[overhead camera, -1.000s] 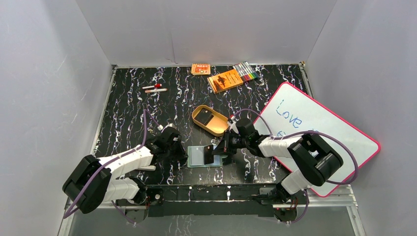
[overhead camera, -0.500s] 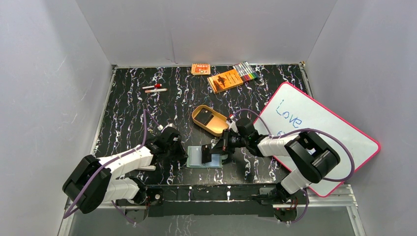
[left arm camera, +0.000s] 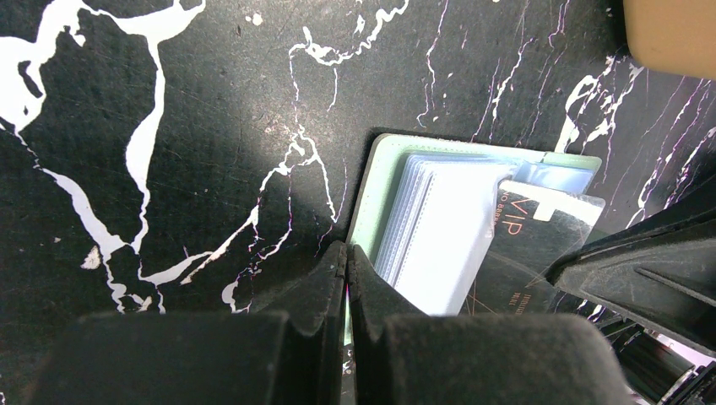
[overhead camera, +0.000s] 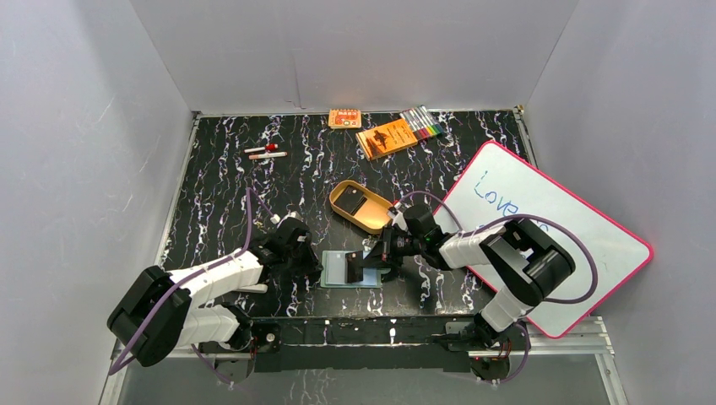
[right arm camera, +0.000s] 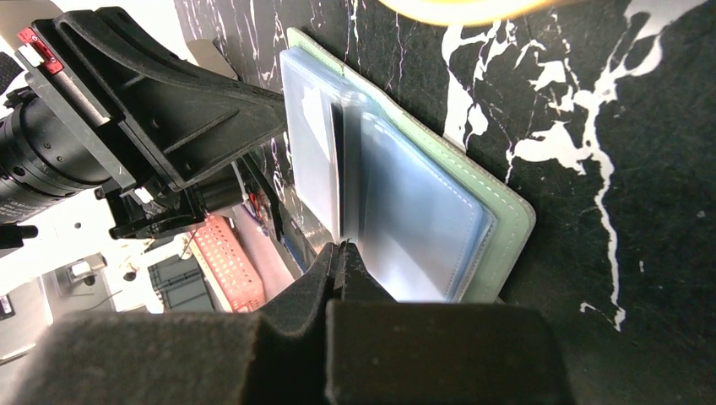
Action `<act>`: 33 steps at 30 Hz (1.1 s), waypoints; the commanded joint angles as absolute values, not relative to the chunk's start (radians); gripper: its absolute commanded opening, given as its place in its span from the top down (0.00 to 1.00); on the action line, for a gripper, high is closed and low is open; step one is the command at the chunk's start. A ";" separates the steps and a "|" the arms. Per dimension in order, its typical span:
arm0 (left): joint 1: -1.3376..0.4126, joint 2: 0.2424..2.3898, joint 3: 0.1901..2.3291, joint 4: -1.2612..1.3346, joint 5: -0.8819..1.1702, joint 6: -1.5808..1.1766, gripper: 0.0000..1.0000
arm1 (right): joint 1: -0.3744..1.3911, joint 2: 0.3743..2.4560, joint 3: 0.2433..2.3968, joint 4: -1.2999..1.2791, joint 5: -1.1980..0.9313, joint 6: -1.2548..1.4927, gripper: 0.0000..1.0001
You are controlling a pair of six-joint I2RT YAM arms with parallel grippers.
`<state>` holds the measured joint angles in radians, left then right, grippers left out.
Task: Put the credit cards into the card holder
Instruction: Insert the credit card into the card holder.
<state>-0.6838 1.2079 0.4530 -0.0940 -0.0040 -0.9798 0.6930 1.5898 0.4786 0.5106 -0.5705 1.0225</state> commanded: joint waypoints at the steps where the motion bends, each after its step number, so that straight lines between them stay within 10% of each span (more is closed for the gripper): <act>1: -0.682 1.207 0.428 -0.148 -0.035 -0.972 1.00 | 0.688 1.606 0.481 0.578 -0.598 1.044 1.00; 33: -0.682 1.139 0.394 -0.133 0.000 -1.023 1.00 | 0.753 1.595 0.538 0.461 -0.505 1.034 1.00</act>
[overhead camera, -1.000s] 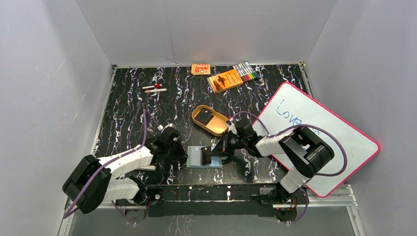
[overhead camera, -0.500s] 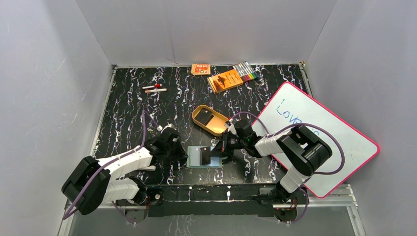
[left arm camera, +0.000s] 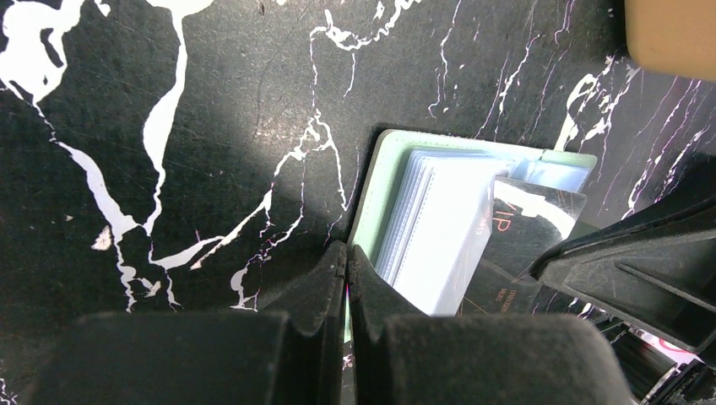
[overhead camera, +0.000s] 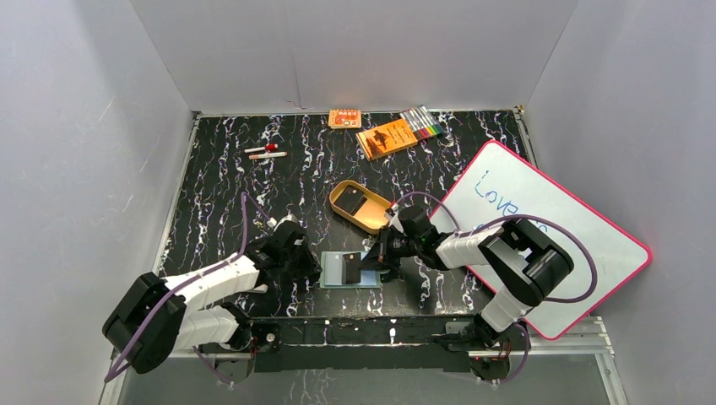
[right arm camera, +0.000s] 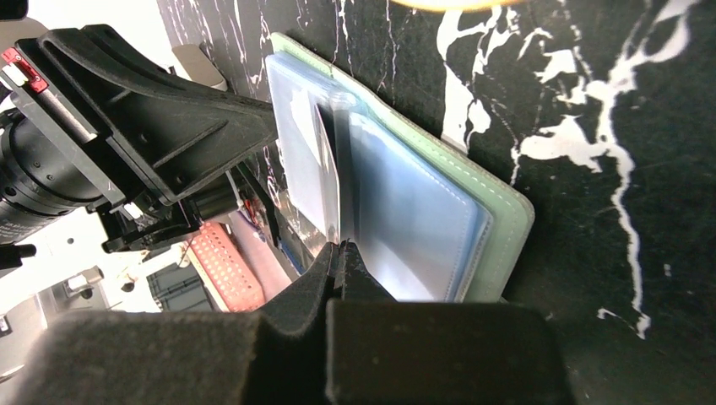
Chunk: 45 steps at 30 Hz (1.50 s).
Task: Put the credit cards into the card holder
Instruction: Insert the credit card into the card holder.
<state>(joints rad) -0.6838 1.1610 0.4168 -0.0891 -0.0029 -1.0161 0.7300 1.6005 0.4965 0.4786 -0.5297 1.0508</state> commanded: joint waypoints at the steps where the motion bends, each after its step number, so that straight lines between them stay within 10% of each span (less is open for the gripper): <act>1: -0.682 1.136 0.392 -0.133 0.000 -1.024 1.00 | 0.759 1.599 0.544 0.461 -0.504 1.034 1.00; 22: -0.682 1.094 0.360 -0.140 -0.009 -1.046 1.00 | 0.851 1.698 0.617 0.478 -0.460 1.075 1.00; 30: -0.682 1.086 0.361 -0.145 -0.018 -1.047 1.00 | 0.854 1.640 0.634 0.398 -0.428 1.042 0.66; 45: -0.682 1.073 0.356 -0.144 -0.014 -1.050 1.00 | 0.901 1.698 0.691 0.405 -0.456 1.066 0.58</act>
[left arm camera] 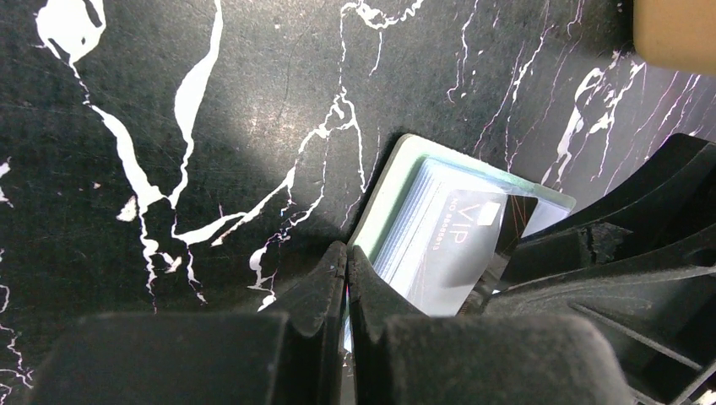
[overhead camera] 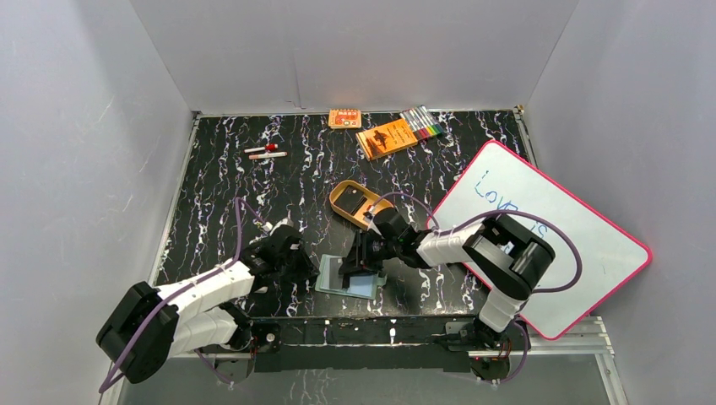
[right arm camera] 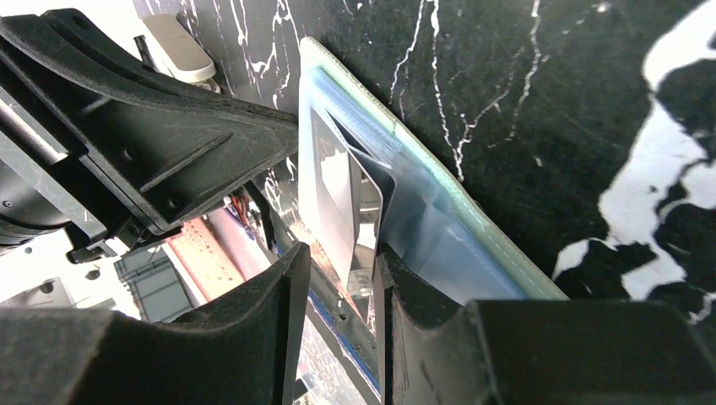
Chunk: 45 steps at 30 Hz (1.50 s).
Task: Put the credit cards into the card holder
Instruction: Insert the credit card into the card holder.
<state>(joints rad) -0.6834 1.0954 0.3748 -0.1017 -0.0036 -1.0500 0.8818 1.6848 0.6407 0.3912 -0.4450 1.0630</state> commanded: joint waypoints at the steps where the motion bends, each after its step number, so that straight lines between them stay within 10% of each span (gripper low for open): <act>1: -0.683 1.070 0.356 -0.143 -0.014 -1.050 1.00 | 0.906 1.702 0.699 0.404 -0.458 1.066 0.58; 45: -0.683 1.005 0.319 -0.126 -0.008 -1.066 1.00 | 0.976 1.735 0.963 -0.033 -0.282 0.878 0.51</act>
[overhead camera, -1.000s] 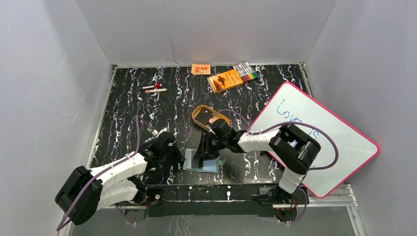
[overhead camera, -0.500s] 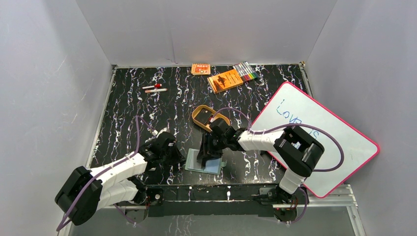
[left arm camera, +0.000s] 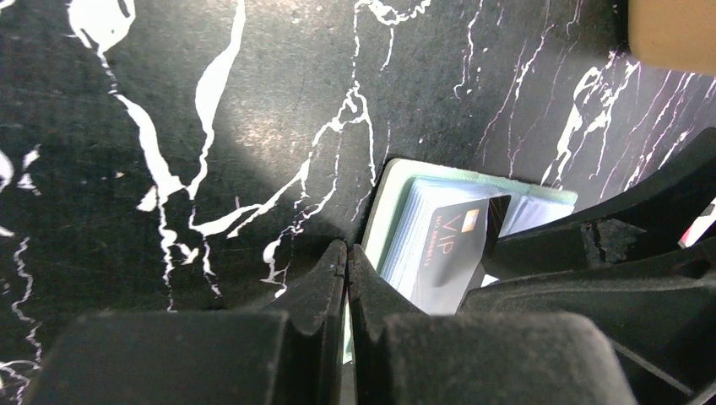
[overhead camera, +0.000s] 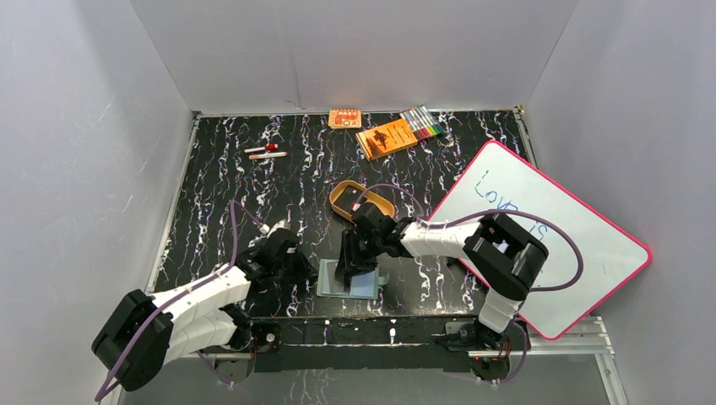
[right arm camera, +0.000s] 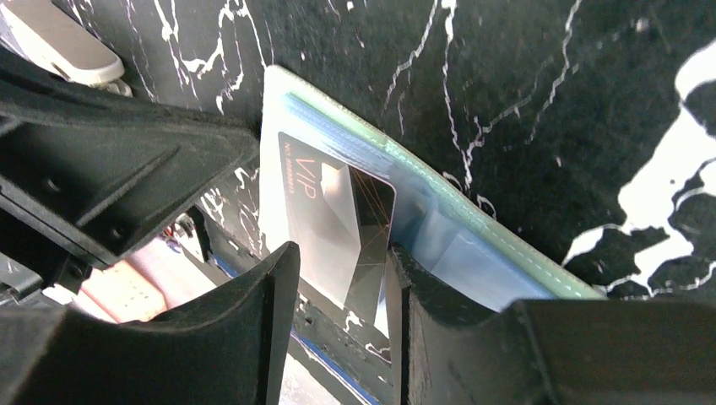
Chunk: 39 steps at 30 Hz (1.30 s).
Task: Put the credit cards into the card holder
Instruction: Insert the credit card into the card holder.
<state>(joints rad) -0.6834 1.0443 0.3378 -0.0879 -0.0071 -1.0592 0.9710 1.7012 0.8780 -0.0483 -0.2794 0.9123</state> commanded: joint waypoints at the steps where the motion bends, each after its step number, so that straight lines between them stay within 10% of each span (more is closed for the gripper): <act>1: -0.683 0.996 0.317 -0.131 -0.011 -1.070 1.00 | 0.977 1.747 0.977 -0.034 -0.286 0.869 0.51; 39: -0.682 0.878 0.302 -0.206 -0.122 -1.131 1.00 | 1.007 1.800 1.142 -0.104 -0.278 0.914 0.46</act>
<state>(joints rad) -0.6815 0.9165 0.2890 -0.1577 -0.0761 -1.1202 0.9642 1.8519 1.0611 -0.0788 -0.3122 0.9623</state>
